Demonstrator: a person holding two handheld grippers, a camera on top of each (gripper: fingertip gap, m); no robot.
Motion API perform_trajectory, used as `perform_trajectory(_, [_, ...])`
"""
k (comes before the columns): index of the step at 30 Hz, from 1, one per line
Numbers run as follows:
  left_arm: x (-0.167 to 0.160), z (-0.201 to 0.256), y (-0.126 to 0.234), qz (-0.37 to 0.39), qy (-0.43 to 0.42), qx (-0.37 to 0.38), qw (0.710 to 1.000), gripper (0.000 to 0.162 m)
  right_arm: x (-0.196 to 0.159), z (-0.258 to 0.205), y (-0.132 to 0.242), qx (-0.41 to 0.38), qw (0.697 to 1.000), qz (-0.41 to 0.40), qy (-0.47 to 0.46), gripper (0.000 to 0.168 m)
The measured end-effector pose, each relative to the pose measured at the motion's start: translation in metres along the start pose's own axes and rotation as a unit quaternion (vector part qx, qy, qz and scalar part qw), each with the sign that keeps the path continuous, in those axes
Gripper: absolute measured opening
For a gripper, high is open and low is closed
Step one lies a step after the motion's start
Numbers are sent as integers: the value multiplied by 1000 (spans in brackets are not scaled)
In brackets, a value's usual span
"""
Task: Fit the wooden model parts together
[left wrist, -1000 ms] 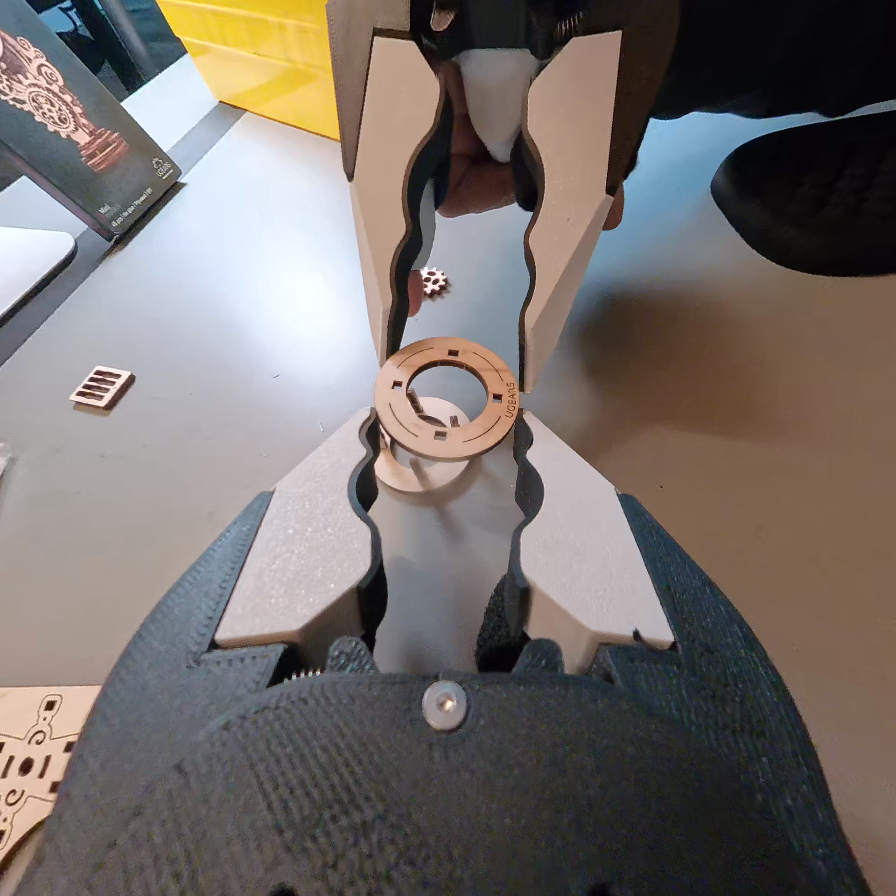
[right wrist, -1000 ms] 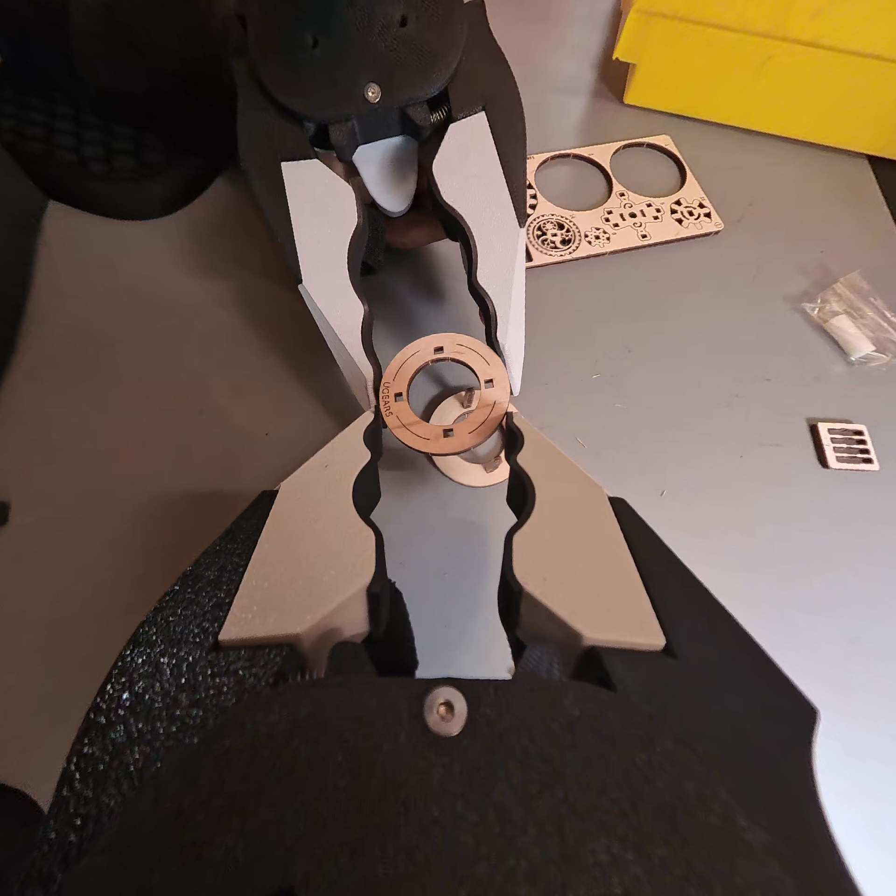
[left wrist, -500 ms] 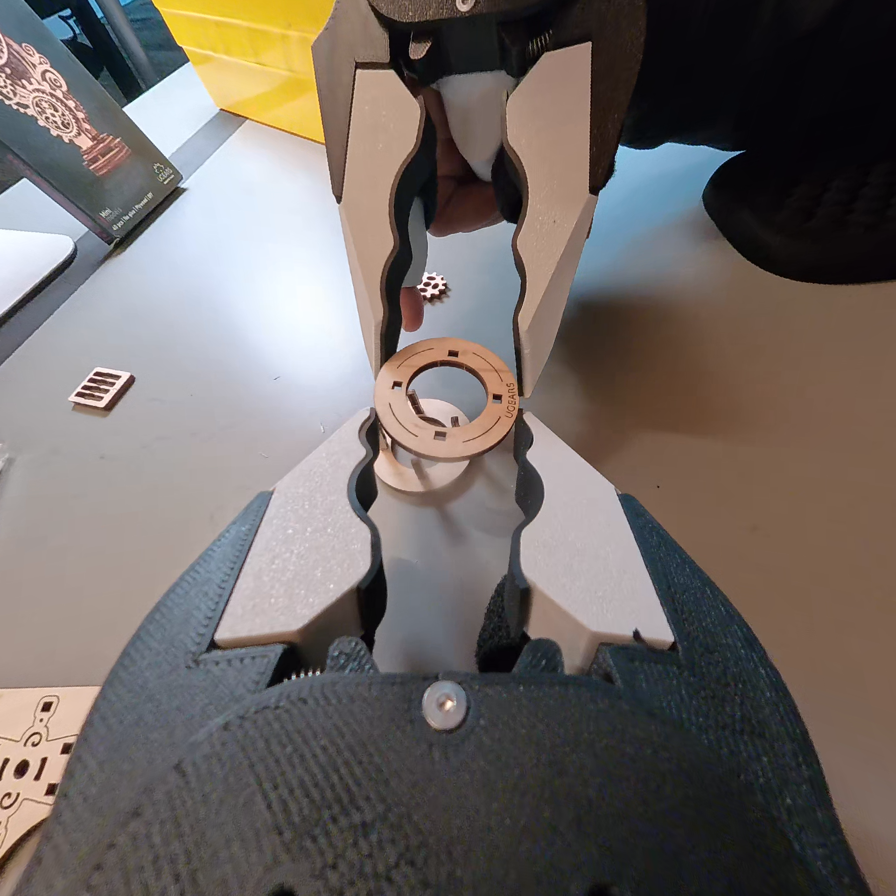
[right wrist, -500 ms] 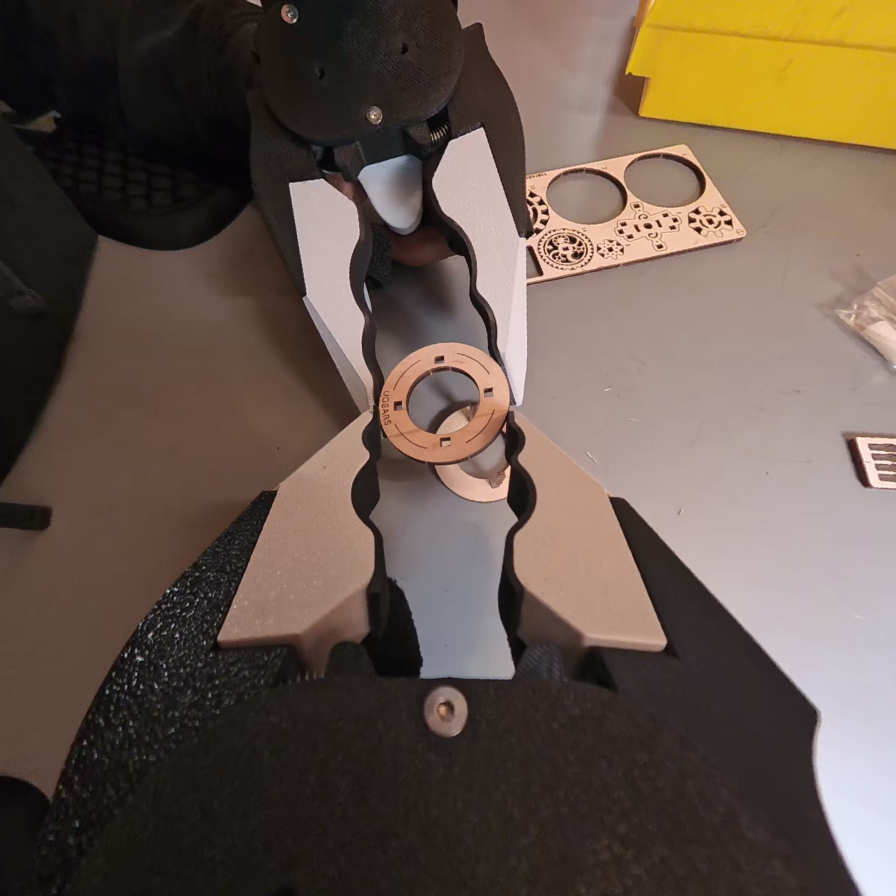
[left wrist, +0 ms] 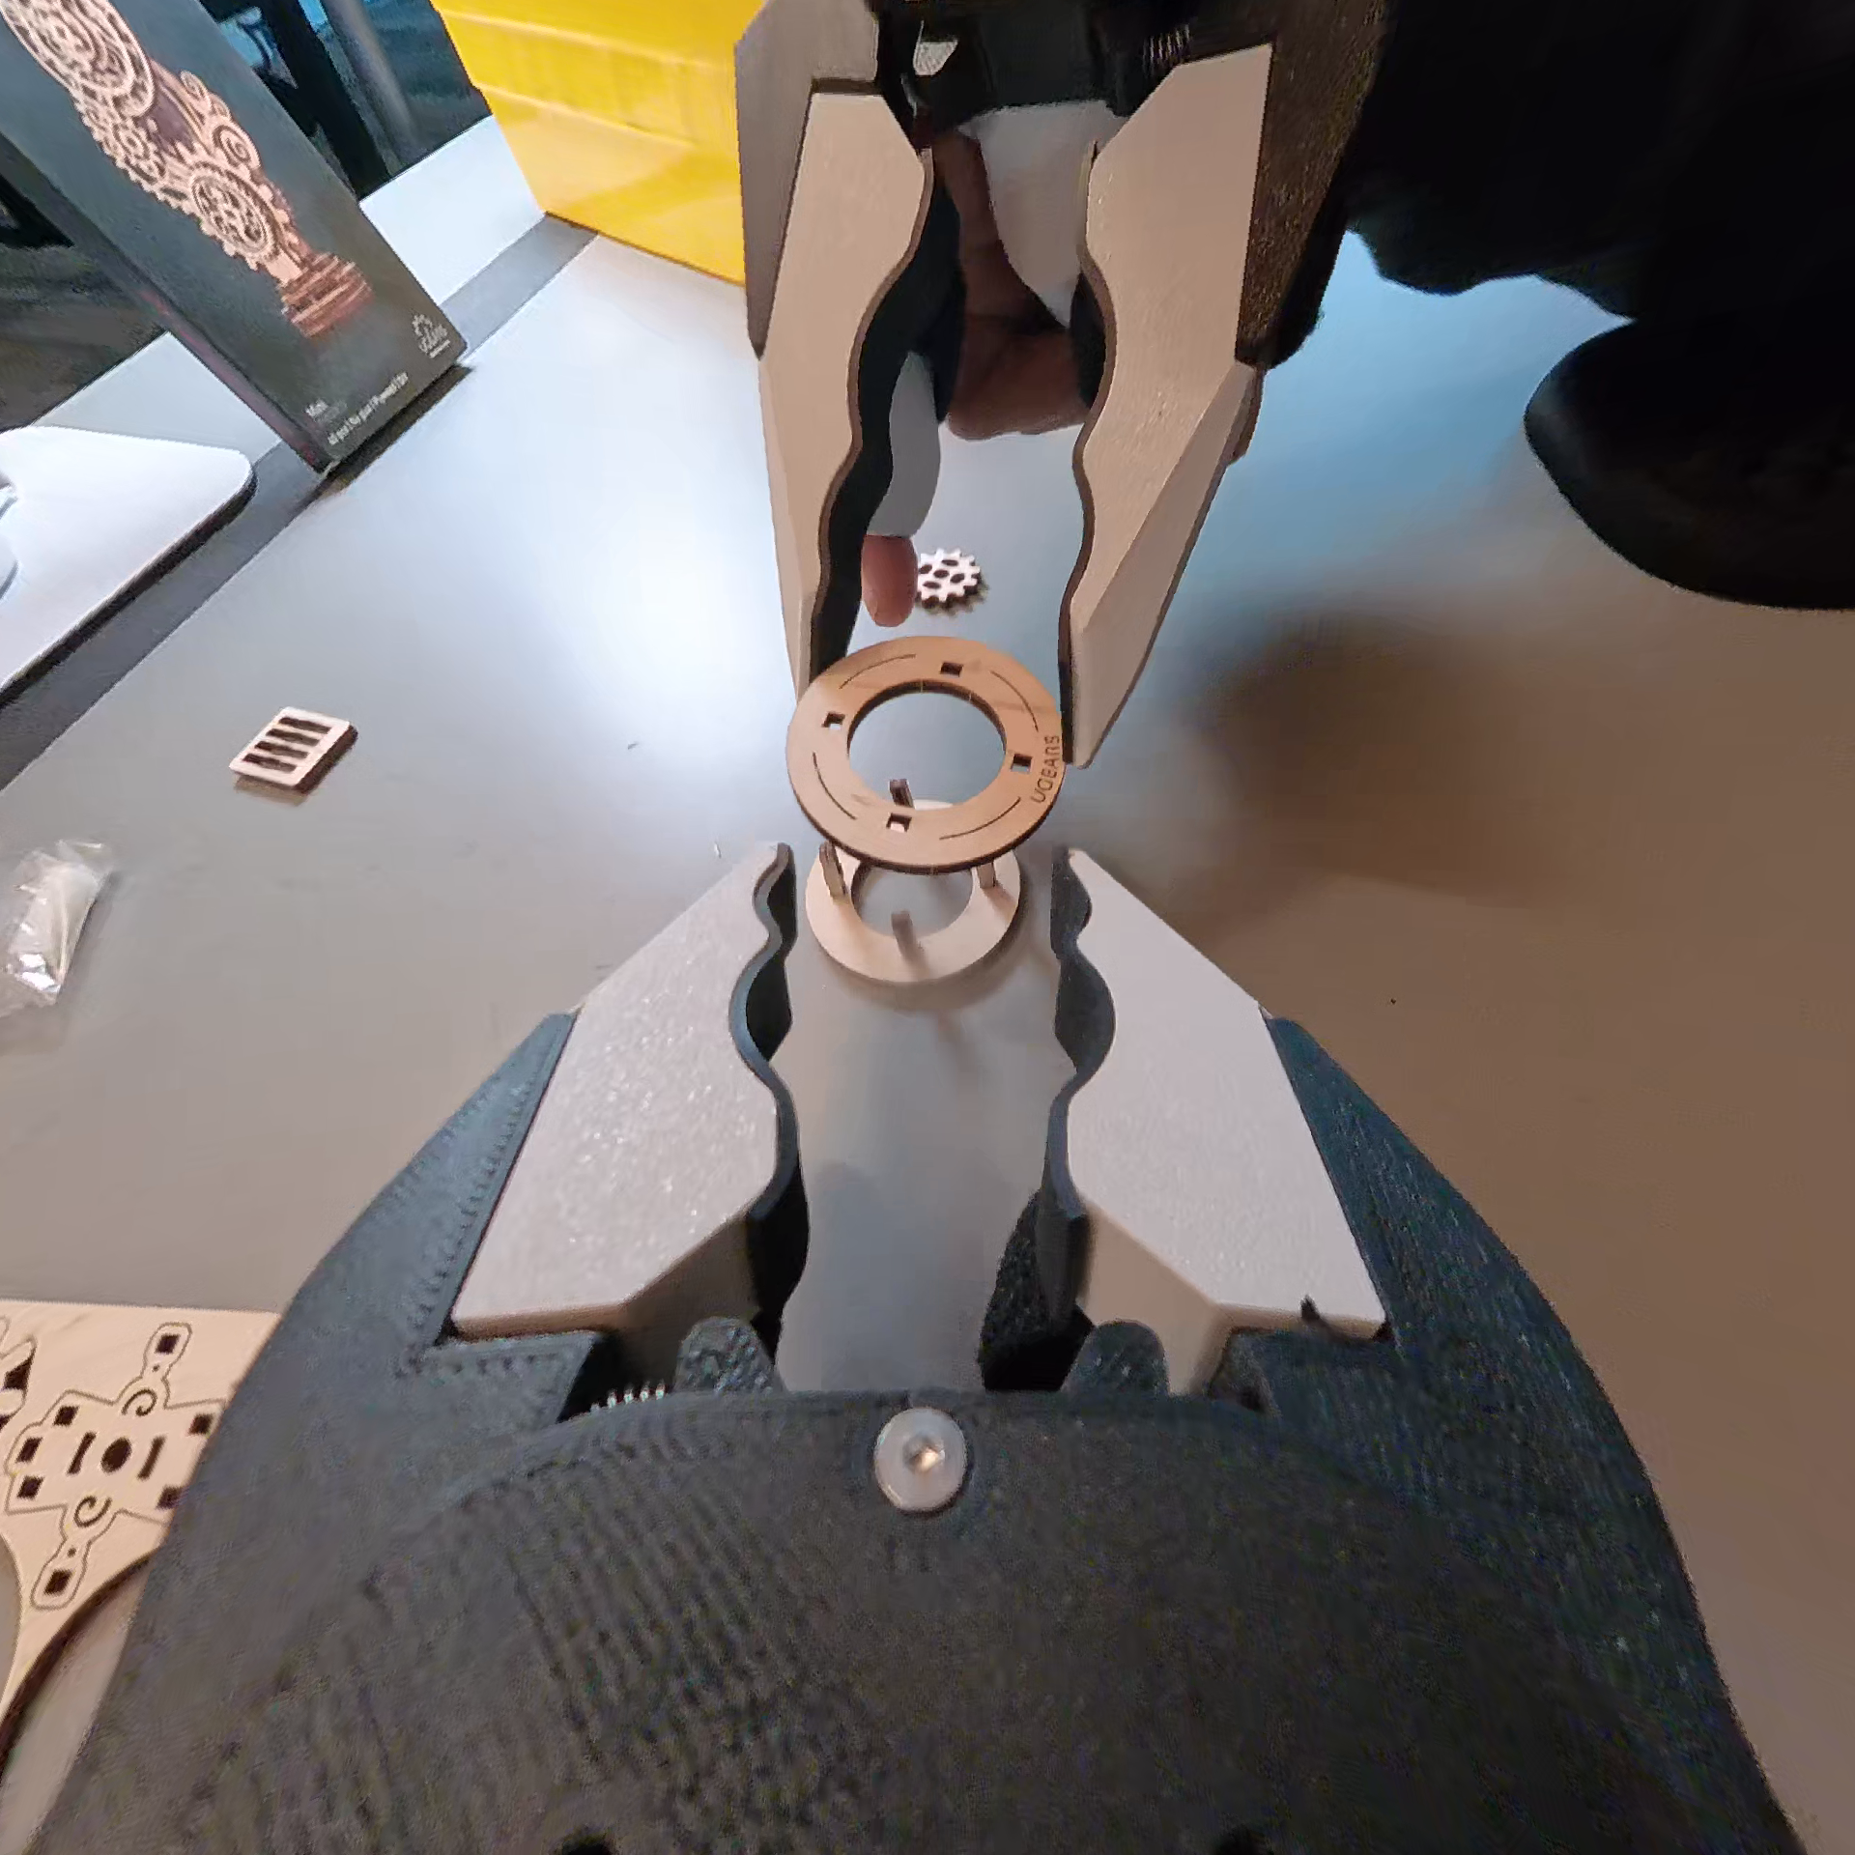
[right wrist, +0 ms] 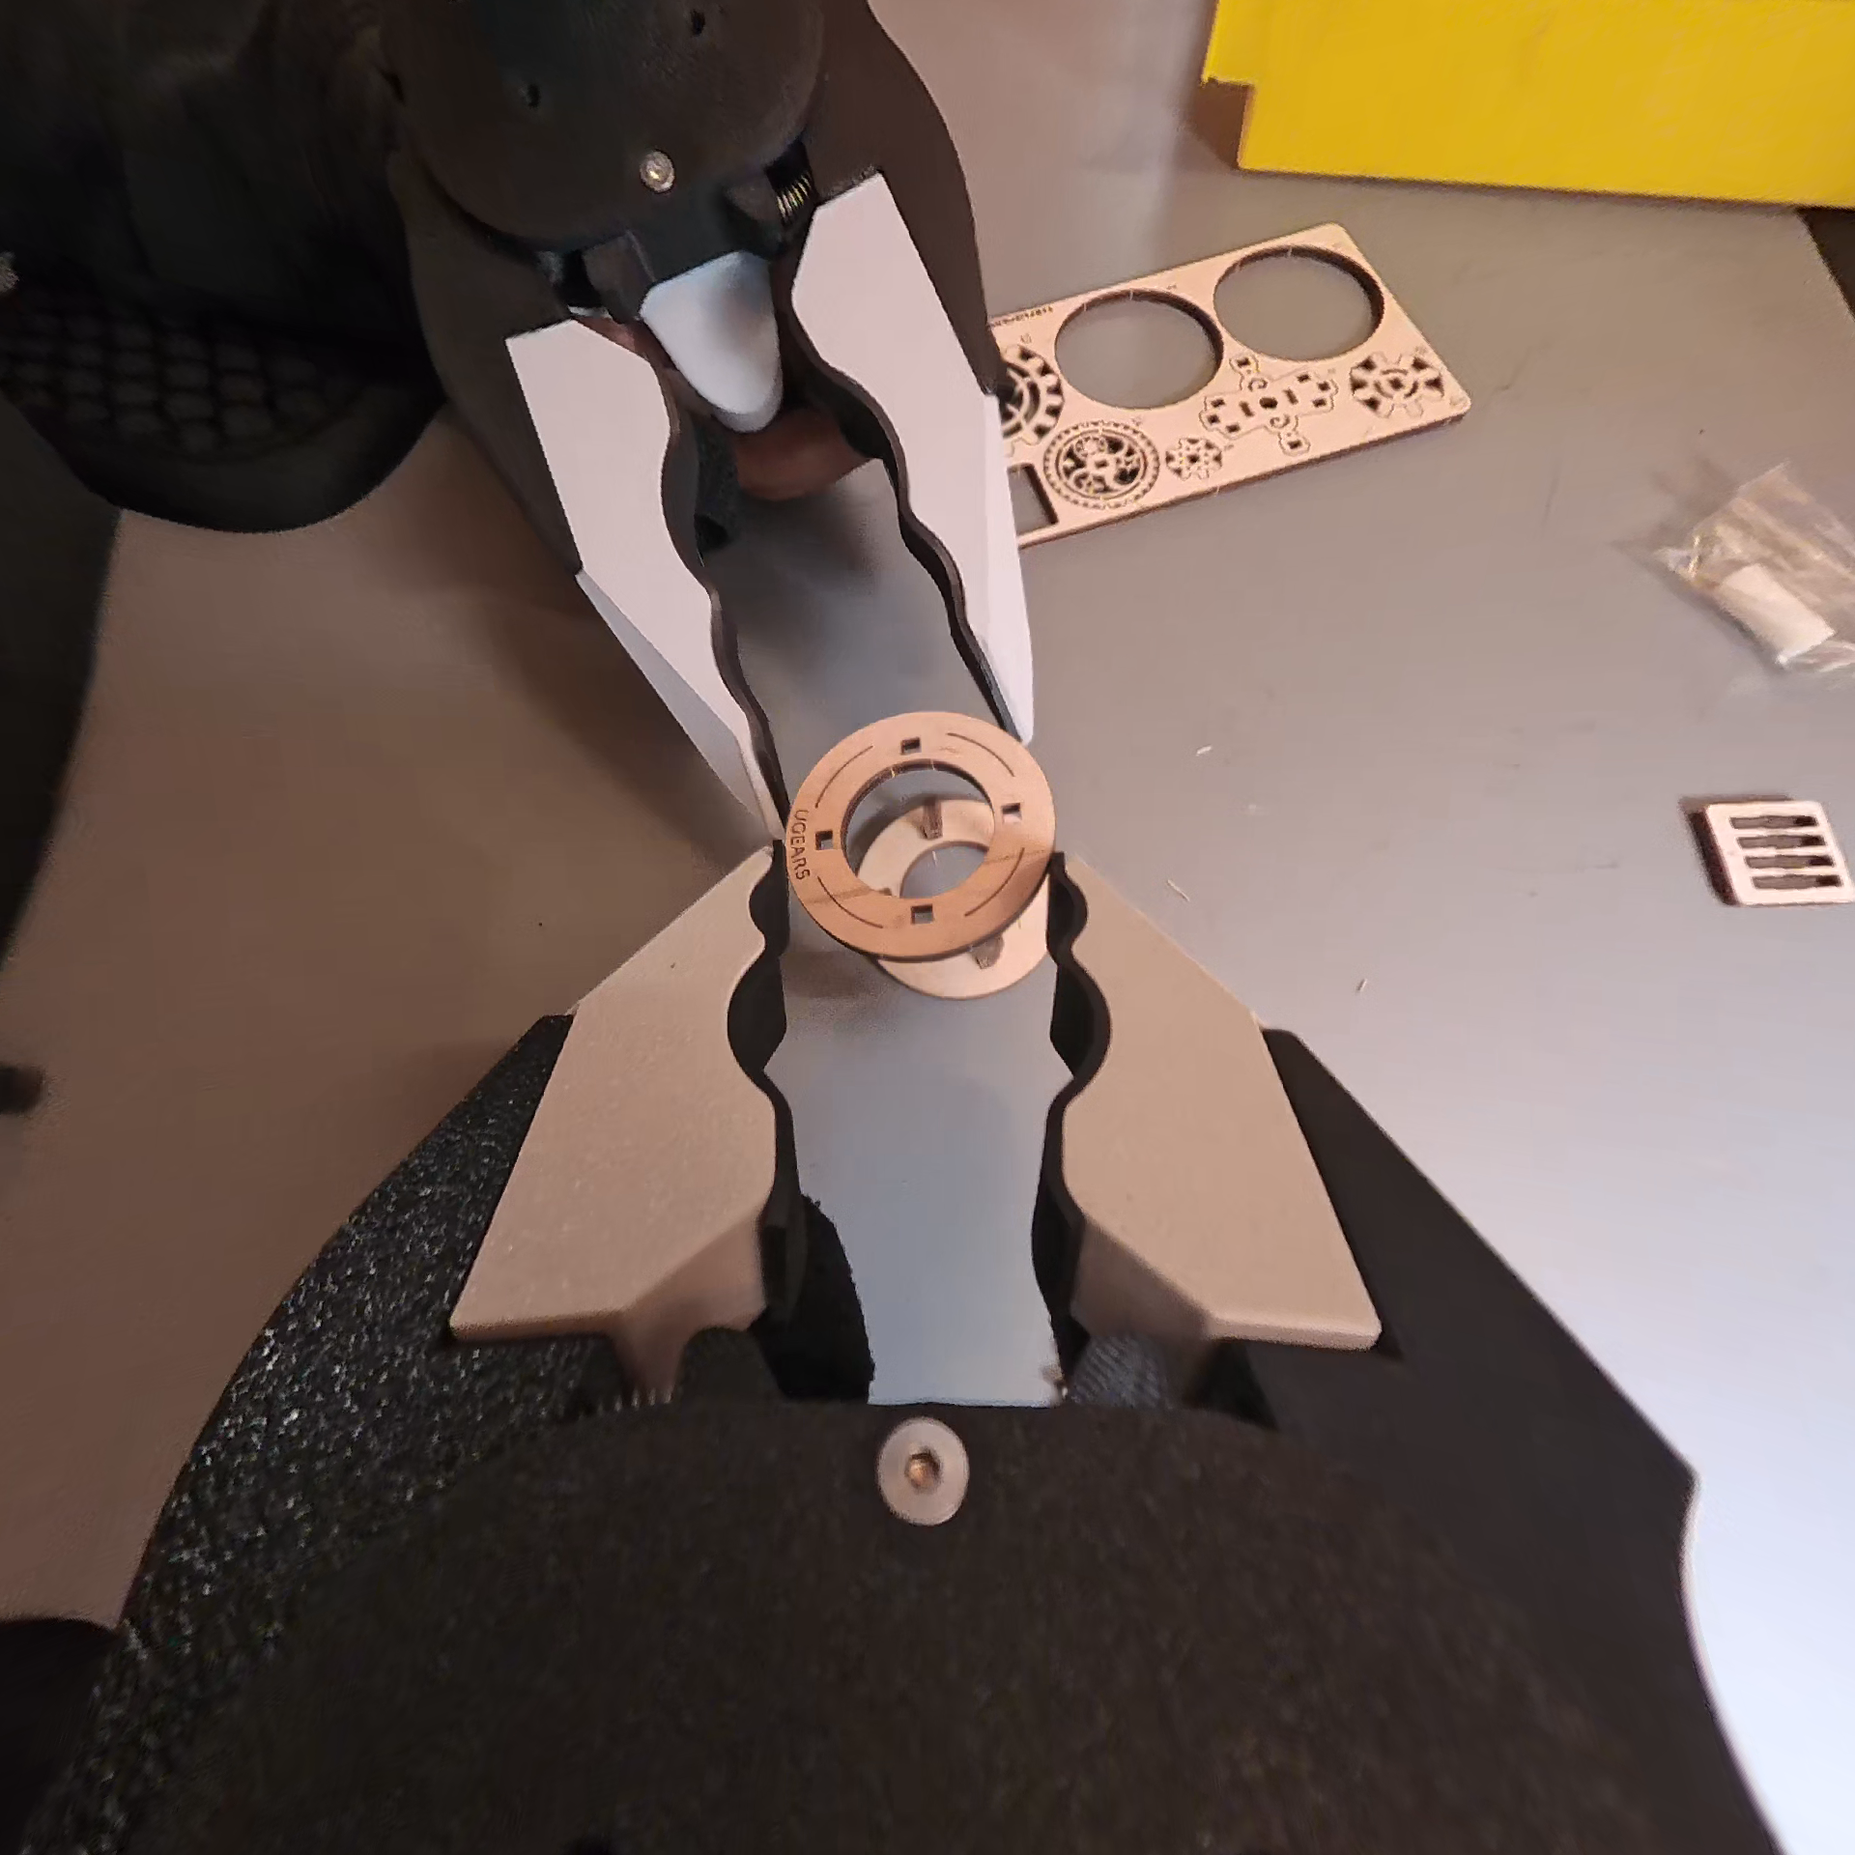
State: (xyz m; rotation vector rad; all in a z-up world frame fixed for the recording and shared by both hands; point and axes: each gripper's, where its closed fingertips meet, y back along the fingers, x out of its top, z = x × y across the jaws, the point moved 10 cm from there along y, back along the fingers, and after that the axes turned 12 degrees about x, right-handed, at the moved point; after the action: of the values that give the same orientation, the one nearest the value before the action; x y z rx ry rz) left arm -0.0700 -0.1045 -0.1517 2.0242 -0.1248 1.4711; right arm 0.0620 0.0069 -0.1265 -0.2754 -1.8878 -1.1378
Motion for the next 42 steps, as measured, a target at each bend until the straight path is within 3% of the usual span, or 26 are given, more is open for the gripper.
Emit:
perform_trajectory(16, [5,6,-28,-115,6,-9,993,73,-17,9,18,-32,999,-7,-18,49])
perform_trajectory(26, [8,-1,-42,-160,-24,-72,984,53,-19,6,30,-40,999,11,-17,49])
perform_trajectory(36, [5,-8,-37,-153,-82,-177,969,53,-19,3,27,-15,1000,18,-11,49])
perform_trajectory(42, [4,-11,-39,-135,-76,-186,970,56,-20,3,22,-5,1000,17,-12,49])
